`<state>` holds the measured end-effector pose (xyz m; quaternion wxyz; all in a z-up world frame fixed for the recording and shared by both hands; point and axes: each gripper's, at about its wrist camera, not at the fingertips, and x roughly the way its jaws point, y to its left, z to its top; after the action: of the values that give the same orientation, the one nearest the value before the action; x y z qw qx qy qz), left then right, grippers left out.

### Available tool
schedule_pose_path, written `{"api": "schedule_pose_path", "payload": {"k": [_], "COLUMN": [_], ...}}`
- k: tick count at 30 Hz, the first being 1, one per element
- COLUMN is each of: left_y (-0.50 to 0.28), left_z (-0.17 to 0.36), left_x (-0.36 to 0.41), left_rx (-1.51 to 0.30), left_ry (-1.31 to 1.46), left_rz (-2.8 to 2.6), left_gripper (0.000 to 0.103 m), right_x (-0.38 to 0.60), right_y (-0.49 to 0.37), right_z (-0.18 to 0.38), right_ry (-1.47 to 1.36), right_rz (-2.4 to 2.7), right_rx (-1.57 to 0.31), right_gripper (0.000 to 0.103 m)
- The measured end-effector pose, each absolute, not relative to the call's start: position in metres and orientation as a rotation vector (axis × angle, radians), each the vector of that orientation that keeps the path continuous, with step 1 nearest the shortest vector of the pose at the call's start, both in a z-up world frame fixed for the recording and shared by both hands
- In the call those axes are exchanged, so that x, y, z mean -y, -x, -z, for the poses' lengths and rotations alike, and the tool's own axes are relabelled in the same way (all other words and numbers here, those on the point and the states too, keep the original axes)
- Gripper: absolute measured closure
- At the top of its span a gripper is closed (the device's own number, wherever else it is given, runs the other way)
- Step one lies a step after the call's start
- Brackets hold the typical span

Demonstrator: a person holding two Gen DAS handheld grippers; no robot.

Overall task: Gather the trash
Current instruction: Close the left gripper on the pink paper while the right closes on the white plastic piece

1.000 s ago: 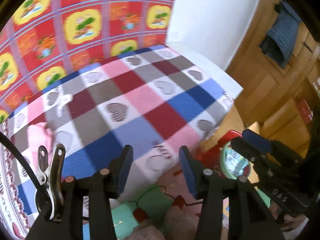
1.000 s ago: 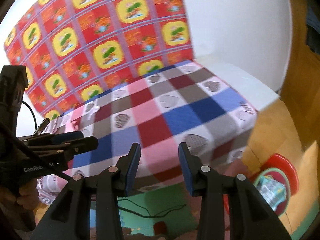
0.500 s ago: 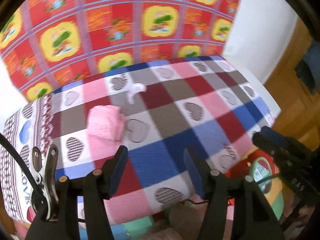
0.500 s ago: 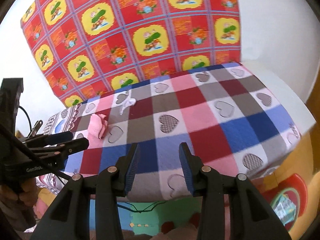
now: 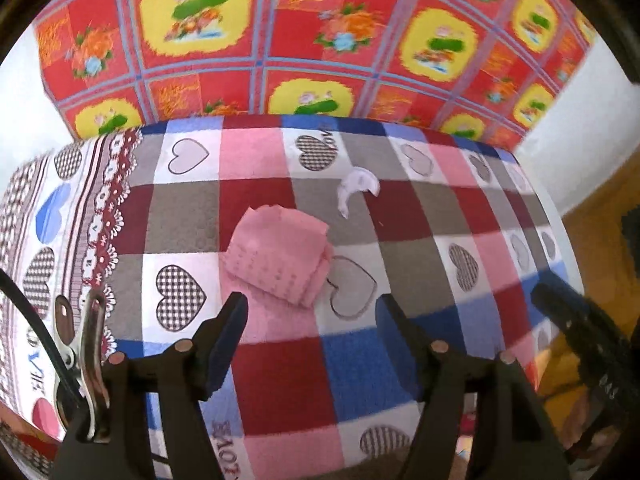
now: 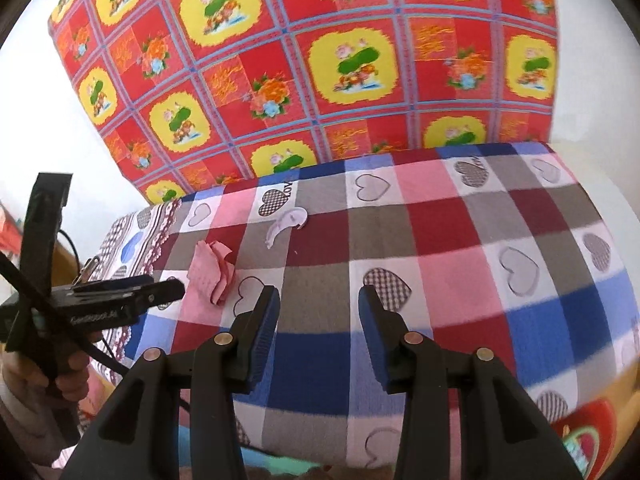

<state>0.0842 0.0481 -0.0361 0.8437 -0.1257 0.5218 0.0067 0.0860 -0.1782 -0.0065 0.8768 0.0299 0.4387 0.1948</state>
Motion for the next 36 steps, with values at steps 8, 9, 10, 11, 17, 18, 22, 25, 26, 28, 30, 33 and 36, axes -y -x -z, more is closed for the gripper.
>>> {"api": "schedule_pose_path", "payload": {"k": [8, 9, 10, 11, 17, 18, 22, 25, 26, 28, 30, 33, 36], "left_y": [-0.116, -0.119, -0.120, -0.123, -0.137, -0.139, -0.144, -0.147, -0.148, -0.149, -0.150, -0.151, -0.150], "left_z": [0.065, 0.069, 0.072, 0.075, 0.090, 0.091, 0.093, 0.097, 0.100, 0.103, 0.104, 0.106, 0.106], "left_x": [-0.048, -0.047, -0.047, -0.047, -0.057, -0.060, -0.063, -0.064, -0.065, -0.068, -0.069, -0.068, -0.068], "left_rx": [-1.149, -1.153, -1.155, -1.155, -1.162, -1.158, -1.152, -1.157, -1.167, -1.154, -1.150, -1.133, -1.121], "left_ry": [0.183, 0.168, 0.156, 0.134, 0.155, 0.167, 0.173, 0.180, 0.190, 0.220, 0.227, 0.219, 0.210], "left_rz": [-0.031, -0.041, -0.050, -0.064, -0.098, -0.104, -0.130, -0.152, -0.159, -0.176, -0.185, -0.193, -0.197], "left_gripper": [0.030, 0.030, 0.030, 0.030, 0.030, 0.030, 0.027, 0.025, 0.024, 0.024, 0.024, 0.024, 0.025], "right_x": [0.166, 0.164, 0.162, 0.160, 0.142, 0.139, 0.124, 0.115, 0.111, 0.103, 0.097, 0.087, 0.077], "right_y": [-0.128, -0.134, -0.138, -0.141, -0.169, -0.173, -0.191, -0.204, -0.209, -0.218, -0.226, -0.236, -0.242], "right_z": [0.026, 0.029, 0.032, 0.034, 0.048, 0.051, 0.062, 0.069, 0.072, 0.076, 0.080, 0.087, 0.095], "right_ry": [-0.023, -0.016, -0.010, -0.005, 0.044, 0.054, 0.080, 0.090, 0.095, 0.109, 0.115, 0.123, 0.159], "right_rz": [-0.477, -0.488, -0.496, -0.503, -0.560, -0.569, -0.598, -0.610, -0.617, -0.621, -0.623, -0.629, -0.633], "right_rx": [-0.981, -0.989, -0.994, -0.999, -1.024, -1.027, -1.043, -1.054, -1.055, -1.053, -1.053, -1.056, -1.052], "right_gripper": [0.060, 0.060, 0.060, 0.060, 0.054, 0.054, 0.054, 0.054, 0.054, 0.050, 0.047, 0.047, 0.047]}}
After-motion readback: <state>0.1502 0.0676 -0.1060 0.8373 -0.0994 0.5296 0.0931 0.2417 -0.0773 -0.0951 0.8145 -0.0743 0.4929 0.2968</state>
